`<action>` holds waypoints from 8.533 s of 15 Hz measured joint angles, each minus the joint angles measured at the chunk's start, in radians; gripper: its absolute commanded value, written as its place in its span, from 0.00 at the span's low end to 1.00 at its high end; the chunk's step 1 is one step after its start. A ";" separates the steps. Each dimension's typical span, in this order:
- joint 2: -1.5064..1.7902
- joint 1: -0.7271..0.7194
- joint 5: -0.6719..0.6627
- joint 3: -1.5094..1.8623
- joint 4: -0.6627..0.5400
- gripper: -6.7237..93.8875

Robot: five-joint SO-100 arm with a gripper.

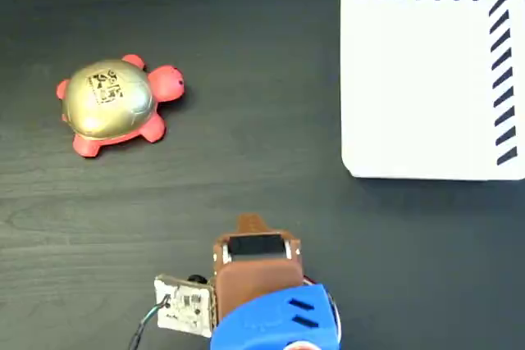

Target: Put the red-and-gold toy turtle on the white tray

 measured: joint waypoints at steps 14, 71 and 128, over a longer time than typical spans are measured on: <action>0.000 -0.018 -0.020 0.000 0.000 0.06; -2.074 -0.316 -0.092 -1.767 0.371 0.77; -2.103 0.471 -0.137 -2.048 0.380 0.06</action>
